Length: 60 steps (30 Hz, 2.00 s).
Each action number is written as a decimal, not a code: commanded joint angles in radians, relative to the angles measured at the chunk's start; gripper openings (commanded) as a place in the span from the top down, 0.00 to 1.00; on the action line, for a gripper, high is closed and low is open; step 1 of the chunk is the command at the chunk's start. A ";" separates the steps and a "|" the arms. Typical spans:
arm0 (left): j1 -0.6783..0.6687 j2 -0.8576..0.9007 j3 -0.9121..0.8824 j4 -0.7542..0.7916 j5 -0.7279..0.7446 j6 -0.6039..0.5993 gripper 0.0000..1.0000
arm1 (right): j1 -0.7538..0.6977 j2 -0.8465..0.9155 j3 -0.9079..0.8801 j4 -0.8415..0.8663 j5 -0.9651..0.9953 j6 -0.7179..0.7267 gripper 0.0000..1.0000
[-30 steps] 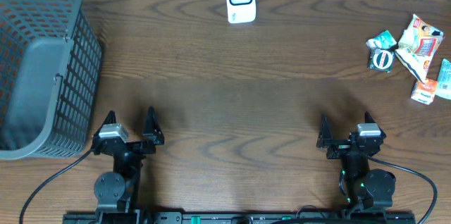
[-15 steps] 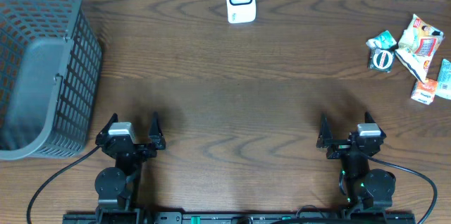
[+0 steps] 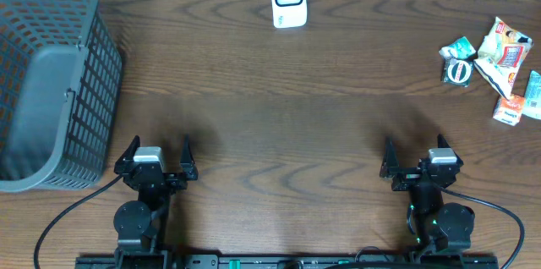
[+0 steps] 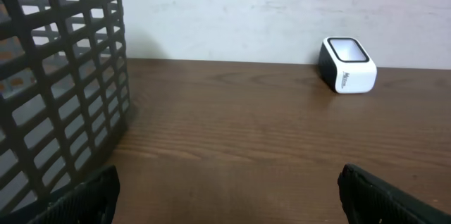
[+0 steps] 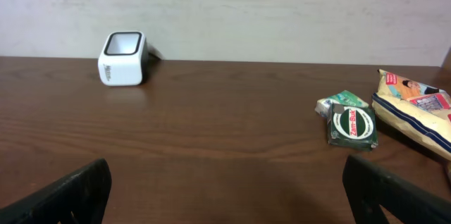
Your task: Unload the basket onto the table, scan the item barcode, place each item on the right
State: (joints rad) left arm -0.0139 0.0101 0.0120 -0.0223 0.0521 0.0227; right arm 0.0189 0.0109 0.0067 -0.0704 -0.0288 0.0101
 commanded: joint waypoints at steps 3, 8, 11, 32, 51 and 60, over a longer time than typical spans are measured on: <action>0.005 -0.009 -0.008 -0.053 -0.019 0.002 0.02 | 0.008 -0.005 -0.001 -0.005 0.003 -0.011 0.01; 0.005 -0.009 -0.008 -0.053 -0.019 -0.002 0.02 | 0.008 -0.005 -0.001 -0.005 0.003 -0.011 0.01; 0.005 -0.009 -0.008 -0.054 -0.020 -0.017 0.02 | 0.008 -0.005 -0.001 -0.005 0.003 -0.011 0.01; 0.005 -0.006 -0.008 -0.048 -0.011 -0.027 0.02 | 0.008 -0.005 -0.001 -0.005 0.003 -0.011 0.01; 0.005 -0.006 -0.008 -0.048 -0.011 -0.027 0.02 | 0.008 -0.005 -0.001 -0.005 0.003 -0.011 0.01; 0.005 -0.006 -0.008 -0.048 -0.011 -0.027 0.02 | -0.002 -0.005 -0.001 -0.005 0.003 -0.011 0.01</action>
State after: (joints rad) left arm -0.0139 0.0101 0.0120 -0.0219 0.0505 -0.0002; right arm 0.0189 0.0109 0.0067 -0.0704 -0.0292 0.0105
